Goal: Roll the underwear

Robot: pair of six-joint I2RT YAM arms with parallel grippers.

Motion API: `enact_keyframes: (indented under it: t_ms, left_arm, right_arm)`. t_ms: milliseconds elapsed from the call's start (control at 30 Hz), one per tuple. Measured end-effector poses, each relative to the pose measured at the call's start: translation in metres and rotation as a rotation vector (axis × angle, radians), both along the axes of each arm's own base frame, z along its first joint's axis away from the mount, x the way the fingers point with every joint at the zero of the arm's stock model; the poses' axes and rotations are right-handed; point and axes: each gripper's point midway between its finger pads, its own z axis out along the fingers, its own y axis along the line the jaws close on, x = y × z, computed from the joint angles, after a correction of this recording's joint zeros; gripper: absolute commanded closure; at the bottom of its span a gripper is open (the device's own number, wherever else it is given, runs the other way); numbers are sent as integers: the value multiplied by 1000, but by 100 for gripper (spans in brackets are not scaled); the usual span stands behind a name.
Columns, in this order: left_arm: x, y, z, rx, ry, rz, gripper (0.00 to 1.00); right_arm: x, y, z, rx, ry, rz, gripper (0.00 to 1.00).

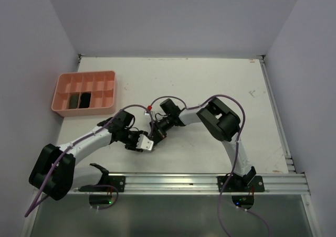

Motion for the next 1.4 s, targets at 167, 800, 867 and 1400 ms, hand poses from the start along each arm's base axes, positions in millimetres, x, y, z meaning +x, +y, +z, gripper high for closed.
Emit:
enact_keyframes:
  t_ms: [167,800,867,1400]
  left_arm:
    - [1,-5,-8,25,-30,-24,85]
    - [25,-45,-12,94,250,-87,100]
    - [26,-46,-11,110,292,-86,100]
    - [36,-52,-11,266,916,103,100]
  right_arm:
    - [0,-1,0,-7,21,-3,100]
    - [94,-73,40,-279,-371,-480,30]
    - [105,-86,47,-308,-425,-530,31]
    - [59,-156,137,-211,-790,-686,55]
